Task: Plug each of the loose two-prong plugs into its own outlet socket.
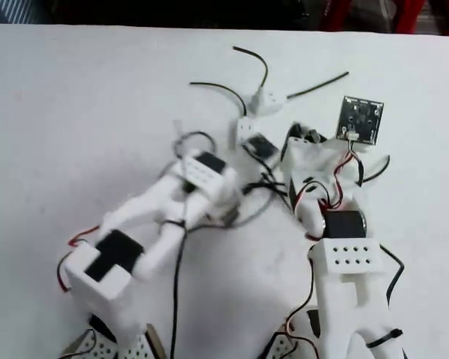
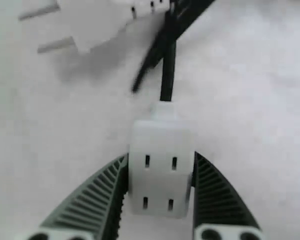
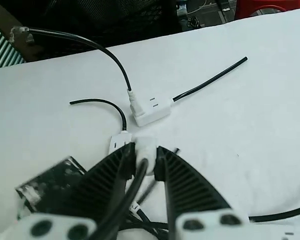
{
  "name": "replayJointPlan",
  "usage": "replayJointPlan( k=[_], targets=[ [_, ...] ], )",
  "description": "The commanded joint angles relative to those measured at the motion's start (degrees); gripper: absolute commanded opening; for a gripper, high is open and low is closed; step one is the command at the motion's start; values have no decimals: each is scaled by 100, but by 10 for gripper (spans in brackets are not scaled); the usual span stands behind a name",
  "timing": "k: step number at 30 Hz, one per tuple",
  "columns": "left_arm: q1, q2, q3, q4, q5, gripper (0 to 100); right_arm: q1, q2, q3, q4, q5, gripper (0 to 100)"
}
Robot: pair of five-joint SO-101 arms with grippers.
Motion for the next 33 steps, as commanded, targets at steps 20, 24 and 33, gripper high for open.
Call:
replayJointPlan(
  k=[20, 24, 33],
  targets=[
    [-1376, -3284, -211, 1442, -369, 286, -356, 646, -422, -75, 9, 17],
    [-1938, -4022, 264, 1468, -343, 286, -954, 866, -422, -66, 167, 17],
    [-3618, -5262, 3112, -457, -378, 288, -2668, 945, -299, -66, 1512, 17]
  ],
)
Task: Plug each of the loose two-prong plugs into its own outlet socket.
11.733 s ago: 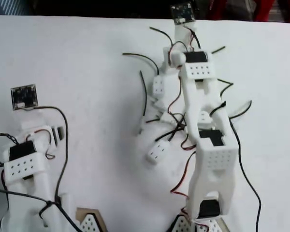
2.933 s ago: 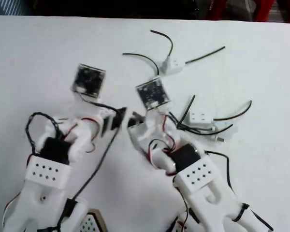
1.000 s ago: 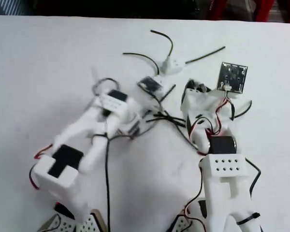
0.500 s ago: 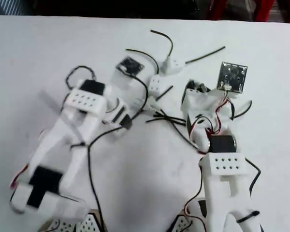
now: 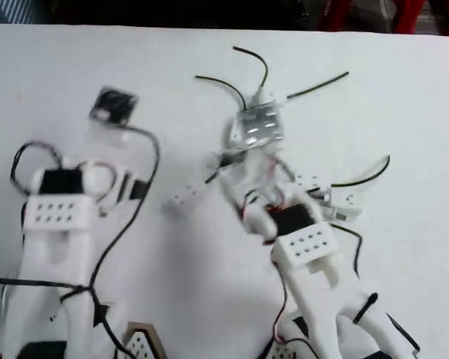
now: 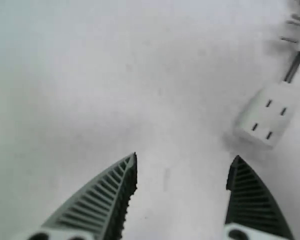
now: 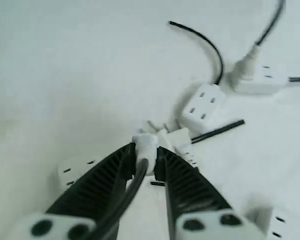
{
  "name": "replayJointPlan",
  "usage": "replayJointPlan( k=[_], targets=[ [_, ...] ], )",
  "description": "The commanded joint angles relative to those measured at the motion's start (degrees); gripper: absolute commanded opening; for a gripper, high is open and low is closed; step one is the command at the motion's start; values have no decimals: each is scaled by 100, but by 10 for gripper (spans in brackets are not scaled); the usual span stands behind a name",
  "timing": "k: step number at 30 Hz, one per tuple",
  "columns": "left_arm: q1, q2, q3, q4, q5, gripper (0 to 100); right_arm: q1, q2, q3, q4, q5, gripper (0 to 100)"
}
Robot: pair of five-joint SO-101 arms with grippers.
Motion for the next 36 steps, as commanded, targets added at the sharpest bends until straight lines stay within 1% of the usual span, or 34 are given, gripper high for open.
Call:
replayJointPlan(
  k=[1, 5, 10, 12, 23, 34, 36],
  targets=[
    [-567, -558, 958, -791, -18, 288, -620, 22, -299, -66, 273, 17],
    [-1024, -813, 1688, -1187, -26, 290, -1130, 479, -431, -66, 325, 17],
    [-1270, -848, 2321, -1679, 0, 287, -1525, 1182, -738, -66, 1046, 17],
    [-1270, -884, 2532, -1873, 9, 286, -1543, 1393, -897, -66, 1108, 17],
    [-1270, -884, 2541, -1873, 18, 286, -1525, 2343, -1248, -66, 1108, 17],
    [-1270, -884, 2549, -1873, 18, 286, -1473, 2448, -1248, -66, 1099, 17],
    [-1270, -884, 2549, -1873, 18, 286, -1464, 2448, -1248, -57, 941, 17]
  ],
)
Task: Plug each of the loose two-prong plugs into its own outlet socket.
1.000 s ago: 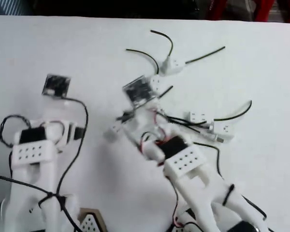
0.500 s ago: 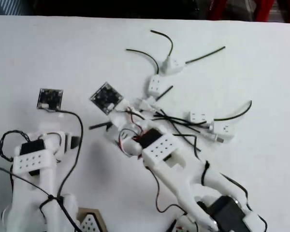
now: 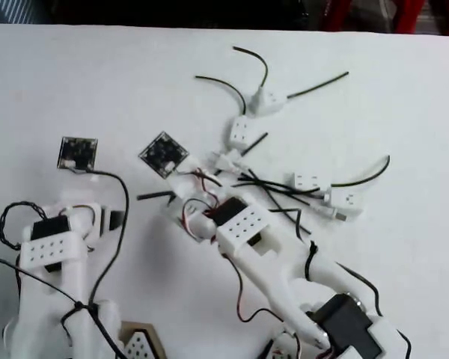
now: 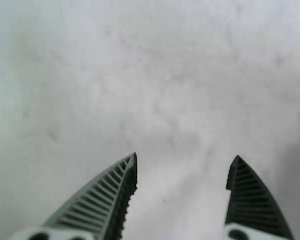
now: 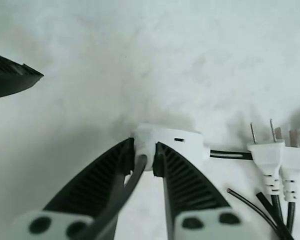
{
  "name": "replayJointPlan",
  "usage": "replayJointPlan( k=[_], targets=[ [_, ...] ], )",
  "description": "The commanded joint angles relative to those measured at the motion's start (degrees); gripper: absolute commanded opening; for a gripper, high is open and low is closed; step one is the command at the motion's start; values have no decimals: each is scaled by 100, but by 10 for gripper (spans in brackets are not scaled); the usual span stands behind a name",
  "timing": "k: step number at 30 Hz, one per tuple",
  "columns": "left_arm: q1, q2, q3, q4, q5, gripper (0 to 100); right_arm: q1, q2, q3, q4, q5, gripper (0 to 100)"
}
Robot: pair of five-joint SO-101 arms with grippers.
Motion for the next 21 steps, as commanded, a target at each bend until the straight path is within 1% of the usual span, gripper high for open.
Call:
replayJointPlan(
  k=[1, 7, 13, 21],
  targets=[
    [-31, -163, -9, -105, 26, 286, 84, -31, -255, -13, -176, 17],
    [-31, -163, 0, -105, 26, 286, 189, 330, -782, 620, -580, 17],
    [-31, -163, 0, -105, 26, 286, 171, 919, -1363, 1209, -668, 17],
    [-31, -163, 0, -114, 26, 286, 154, 1103, -1363, 1288, -677, 17]
  ],
)
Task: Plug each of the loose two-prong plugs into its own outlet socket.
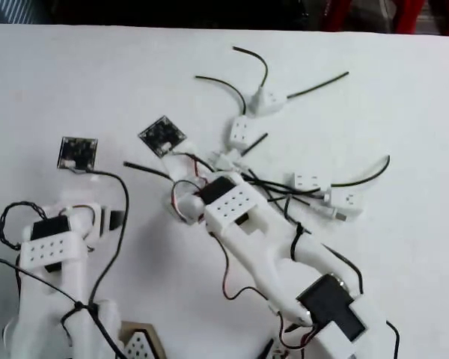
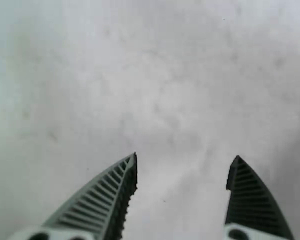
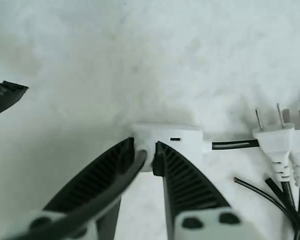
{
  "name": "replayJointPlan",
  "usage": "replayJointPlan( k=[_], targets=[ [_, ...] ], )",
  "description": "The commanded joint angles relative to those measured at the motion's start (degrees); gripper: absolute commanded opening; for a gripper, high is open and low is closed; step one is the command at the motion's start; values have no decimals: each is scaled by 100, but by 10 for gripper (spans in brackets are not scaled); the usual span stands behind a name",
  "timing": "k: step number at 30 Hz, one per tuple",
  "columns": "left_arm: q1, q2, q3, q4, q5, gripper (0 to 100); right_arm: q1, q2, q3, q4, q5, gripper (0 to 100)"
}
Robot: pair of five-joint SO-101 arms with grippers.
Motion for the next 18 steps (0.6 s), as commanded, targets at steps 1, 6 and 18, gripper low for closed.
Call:
replayJointPlan(
  k=[1, 6, 18],
  targets=[
    [-31, -163, 0, -114, 26, 286, 48, 180, -70, 84, -53, 17],
    [-31, -163, 0, -114, 26, 286, 48, 295, -70, -13, -378, 17],
    [-31, -163, 0, -114, 26, 286, 48, -154, 220, -295, -422, 17]
  ],
)
